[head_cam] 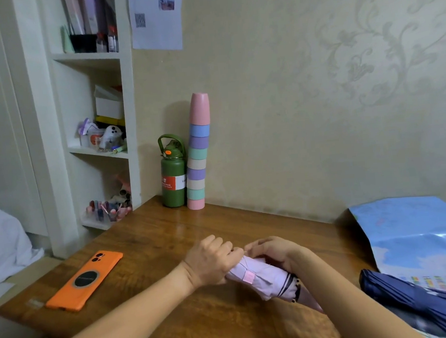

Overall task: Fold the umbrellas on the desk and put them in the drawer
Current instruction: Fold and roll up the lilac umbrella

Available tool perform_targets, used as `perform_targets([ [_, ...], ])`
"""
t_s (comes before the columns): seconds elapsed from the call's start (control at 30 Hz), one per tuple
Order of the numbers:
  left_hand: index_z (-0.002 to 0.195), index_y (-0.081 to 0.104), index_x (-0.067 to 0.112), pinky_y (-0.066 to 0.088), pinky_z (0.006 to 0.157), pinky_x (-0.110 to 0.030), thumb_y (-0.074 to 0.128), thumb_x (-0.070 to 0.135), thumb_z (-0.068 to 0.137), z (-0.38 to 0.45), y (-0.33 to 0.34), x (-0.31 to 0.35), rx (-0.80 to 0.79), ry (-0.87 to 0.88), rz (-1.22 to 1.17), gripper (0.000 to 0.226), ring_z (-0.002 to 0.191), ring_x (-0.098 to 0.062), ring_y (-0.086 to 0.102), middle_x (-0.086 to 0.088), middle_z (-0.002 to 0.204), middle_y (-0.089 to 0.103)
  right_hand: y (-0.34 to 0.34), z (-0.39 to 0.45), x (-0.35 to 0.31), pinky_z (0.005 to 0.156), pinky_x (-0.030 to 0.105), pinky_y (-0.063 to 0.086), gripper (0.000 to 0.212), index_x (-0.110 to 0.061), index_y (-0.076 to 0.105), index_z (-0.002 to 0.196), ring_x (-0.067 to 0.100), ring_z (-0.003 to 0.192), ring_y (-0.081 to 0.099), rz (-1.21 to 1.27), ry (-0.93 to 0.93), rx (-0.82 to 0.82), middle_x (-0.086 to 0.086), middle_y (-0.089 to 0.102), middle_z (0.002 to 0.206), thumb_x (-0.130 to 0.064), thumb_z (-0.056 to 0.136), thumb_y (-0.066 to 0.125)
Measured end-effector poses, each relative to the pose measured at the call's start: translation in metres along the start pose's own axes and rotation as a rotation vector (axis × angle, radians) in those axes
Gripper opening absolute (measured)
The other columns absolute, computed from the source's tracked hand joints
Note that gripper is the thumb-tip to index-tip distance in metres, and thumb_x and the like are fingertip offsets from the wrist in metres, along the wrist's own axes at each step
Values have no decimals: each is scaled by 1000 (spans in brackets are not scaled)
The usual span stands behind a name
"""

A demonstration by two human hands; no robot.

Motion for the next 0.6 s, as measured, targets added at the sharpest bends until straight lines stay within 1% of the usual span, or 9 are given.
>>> perform_targets([
  [0.07,93,63,20,35,49,-24,75,58,81,2,-2,2,0,1,8,41,53,-15,53,1,70,64,-3,4,-3,80,40,58,32,-3,72,106,29,84,71,114,-48,57,16,75,93,3,76,81],
  [0.13,88,63,22,34,49,-24,74,61,80,1,1,2,-30,-6,-3,41,52,-15,52,2,67,62,-3,4,-6,76,38,58,45,-3,70,112,27,80,70,191,-85,87,16,75,92,2,70,85],
  [0.17,86,62,22,35,49,-25,73,63,80,0,4,2,-47,-7,-13,42,52,-15,52,2,67,62,-3,4,-9,73,36,57,44,-2,69,113,25,77,69,225,-118,96,15,75,90,2,72,85],
  [0.23,84,61,23,37,49,-24,70,67,81,-3,11,4,-81,-4,-38,44,52,-14,53,3,66,62,-5,2,-15,69,31,54,35,-3,70,110,20,73,66,270,-185,128,11,74,89,3,77,81],
  [0.37,85,61,25,43,52,-24,67,73,79,-6,31,4,-220,-32,-107,48,55,-13,57,5,69,64,-6,-1,-23,77,28,53,26,-5,75,108,16,81,67,290,-294,138,7,73,91,1,82,78],
  [0.4,89,61,24,45,54,-25,66,73,80,-7,35,4,-275,-55,-129,49,58,-14,60,4,73,66,-7,-2,-25,78,28,53,22,-7,77,106,16,83,67,286,-328,142,6,74,92,-3,85,77],
  [0.47,103,62,21,50,66,-30,65,69,85,-8,40,1,-380,-127,-179,51,72,-19,66,0,87,70,-10,-5,-30,78,28,52,12,-10,80,100,16,84,67,261,-399,176,5,76,94,-12,89,77],
  [0.53,115,59,18,51,77,-35,61,65,90,-8,47,-7,-461,-224,-238,53,86,-23,67,-4,100,70,-13,-10,-37,75,28,51,8,-9,79,93,16,79,66,215,-474,212,5,75,87,-16,90,77],
  [0.6,115,57,20,49,79,-34,58,66,90,-11,54,-15,-518,-300,-270,52,89,-22,66,-2,103,70,-15,-15,-42,71,25,51,7,-7,77,92,13,75,66,147,-543,236,5,75,81,-13,92,74],
])
Point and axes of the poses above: each hand's wrist, its own z-axis towards the middle knuckle, its own y-axis out of the palm, x = y × z, the point moved 10 cm from there along z, towards the middle knuckle
